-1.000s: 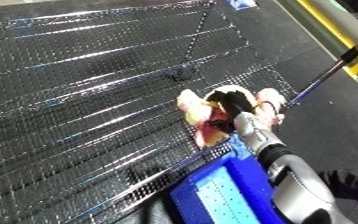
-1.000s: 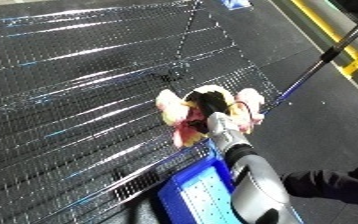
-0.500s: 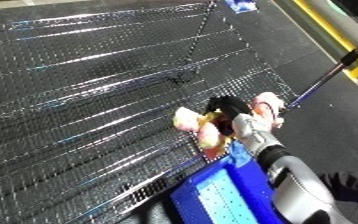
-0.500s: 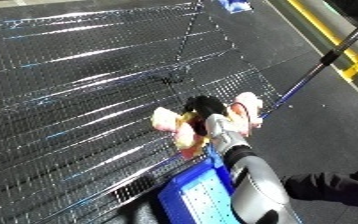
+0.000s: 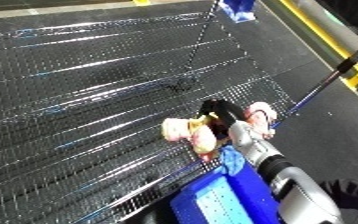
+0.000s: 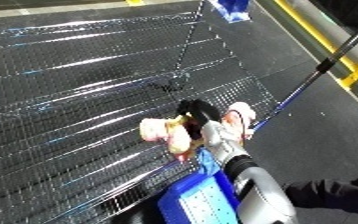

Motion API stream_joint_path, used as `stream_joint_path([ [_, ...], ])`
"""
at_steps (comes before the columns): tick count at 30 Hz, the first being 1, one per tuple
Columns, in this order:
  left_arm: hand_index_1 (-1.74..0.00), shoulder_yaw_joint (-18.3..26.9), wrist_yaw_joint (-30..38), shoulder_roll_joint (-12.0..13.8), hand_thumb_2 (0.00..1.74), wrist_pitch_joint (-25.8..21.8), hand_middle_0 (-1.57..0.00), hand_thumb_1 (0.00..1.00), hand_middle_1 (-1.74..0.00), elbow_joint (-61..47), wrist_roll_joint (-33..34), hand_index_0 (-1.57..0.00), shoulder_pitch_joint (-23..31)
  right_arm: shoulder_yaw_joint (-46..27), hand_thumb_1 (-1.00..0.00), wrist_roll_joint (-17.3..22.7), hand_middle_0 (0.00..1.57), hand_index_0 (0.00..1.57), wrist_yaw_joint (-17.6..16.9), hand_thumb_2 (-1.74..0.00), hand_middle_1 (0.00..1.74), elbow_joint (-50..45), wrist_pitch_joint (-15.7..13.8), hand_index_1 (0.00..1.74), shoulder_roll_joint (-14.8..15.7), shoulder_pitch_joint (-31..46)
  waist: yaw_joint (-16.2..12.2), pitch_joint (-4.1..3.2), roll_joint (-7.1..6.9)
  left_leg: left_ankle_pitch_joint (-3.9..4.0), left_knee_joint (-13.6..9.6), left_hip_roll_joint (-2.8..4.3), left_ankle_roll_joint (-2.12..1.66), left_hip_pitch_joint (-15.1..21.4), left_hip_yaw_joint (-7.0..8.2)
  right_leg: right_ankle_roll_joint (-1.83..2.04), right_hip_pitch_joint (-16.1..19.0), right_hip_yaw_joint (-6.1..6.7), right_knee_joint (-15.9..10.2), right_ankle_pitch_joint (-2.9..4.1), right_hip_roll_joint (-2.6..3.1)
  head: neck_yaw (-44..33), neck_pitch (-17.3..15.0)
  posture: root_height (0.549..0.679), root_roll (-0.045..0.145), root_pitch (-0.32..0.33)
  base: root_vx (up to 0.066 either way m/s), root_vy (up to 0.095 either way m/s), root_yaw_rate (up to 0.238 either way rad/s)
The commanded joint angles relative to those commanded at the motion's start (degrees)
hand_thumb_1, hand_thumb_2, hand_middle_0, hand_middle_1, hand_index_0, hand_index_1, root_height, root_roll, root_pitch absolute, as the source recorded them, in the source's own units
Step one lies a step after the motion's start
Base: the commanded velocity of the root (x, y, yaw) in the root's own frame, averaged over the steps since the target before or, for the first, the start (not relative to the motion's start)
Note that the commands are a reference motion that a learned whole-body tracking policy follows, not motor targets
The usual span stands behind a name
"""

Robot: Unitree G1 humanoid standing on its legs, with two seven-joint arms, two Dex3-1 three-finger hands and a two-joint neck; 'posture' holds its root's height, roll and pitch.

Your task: Pick up the object and place it into the box

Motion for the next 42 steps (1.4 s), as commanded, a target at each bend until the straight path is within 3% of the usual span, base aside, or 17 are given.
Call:
stream_joint_path([
  [9, -1.74, 0.8, 0.6, -1.2, 1.74, 0.0, -1.57, 1.00, -1.74, 0.2, 1.7, -1.57, -0.1, -16.8, -1.00, 4.5, 1.57, 1.57, -8.3, -1.74, 1.74, -16.0, -3.2, 1.74, 4.1, 14.4, -2.3, 0.00, -1.52, -0.98, 1.7, 0.23, 0.47, 1.1, 0.01, 0.07, 1.9, 0.00, 0.1, -0.08, 0.27, 0.0, 1.2, 0.611, 0.056, -0.190, -0.019, 0.008, -0.004],
  [18, -1.74, 1.7, 0.6, -1.6, 1.74, 0.8, -1.57, 1.00, -1.74, 0.4, 3.4, -1.57, -0.3, -32.1, -1.00, 4.6, 1.57, 1.57, -13.7, -1.74, 1.74, -29.4, -5.4, 1.74, 9.8, 28.6, -4.3, 0.00, -2.69, -1.59, 2.6, 0.62, 0.88, 2.2, 0.15, 0.04, 3.6, 0.25, -0.1, 0.22, 0.52, 1.0, 1.2, 0.611, 0.052, -0.217, -0.011, 0.008, -0.014],
  [30, -1.74, 1.6, 1.6, -2.3, 1.74, 1.8, -1.57, 1.00, -1.74, 2.1, 4.3, -1.57, -1.9, -44.6, -1.00, 5.7, 1.57, 1.57, -18.9, -1.74, 1.74, -39.3, -9.3, 1.74, 23.4, 39.7, -9.1, 0.00, -3.32, -2.87, 4.0, 0.83, 1.24, 3.5, 1.22, -0.41, 5.0, 1.53, -1.0, 0.75, 0.69, 3.1, -3.2, 0.611, 0.059, -0.241, -0.003, 0.024, -0.064],
  [34, -1.74, 1.5, 1.7, -2.1, 1.74, 1.8, -1.57, 1.00, -1.74, 2.3, 5.0, -1.57, -3.0, -46.3, -1.00, 6.2, 1.57, 1.57, -20.7, -1.74, 1.74, -38.2, -10.0, 1.74, 27.4, 41.2, -10.7, -0.02, -3.27, -3.14, 3.5, 0.99, 1.14, 4.4, 1.78, -0.49, 5.9, 1.74, -2.1, 0.61, 0.73, 2.1, -5.4, 0.614, 0.063, -0.241, 0.010, 0.025, -0.097],
  [37, -1.74, 1.4, 1.7, -1.7, 1.74, 1.5, -1.57, 1.00, -1.74, 2.5, 5.5, -1.57, -3.8, -47.8, -1.00, 9.2, 1.57, 1.57, -21.4, -1.74, 1.74, -35.1, -11.3, 1.74, 29.9, 41.8, -11.8, -0.12, -3.24, -3.27, 3.1, 1.06, 0.94, 5.0, 2.30, -0.58, 6.6, 1.88, -3.1, 0.64, 0.78, 1.0, -7.2, 0.617, 0.067, -0.241, 0.020, 0.025, -0.118],
  [42, -1.74, 1.2, 1.8, -1.5, 1.74, 1.0, -1.57, 1.00, -1.74, 3.3, 5.6, -1.57, -4.7, -47.9, -0.75, 16.1, 1.18, 1.18, -19.6, -1.30, 1.30, -29.2, -13.9, 1.30, 31.1, 41.4, -12.6, -0.35, -3.17, -3.28, 2.6, 1.08, 0.65, 5.5, 2.81, -0.66, 7.0, 2.12, -4.0, 0.84, 0.91, -0.3, -10.0, 0.620, 0.071, -0.237, 0.000, 0.012, -0.081],
])
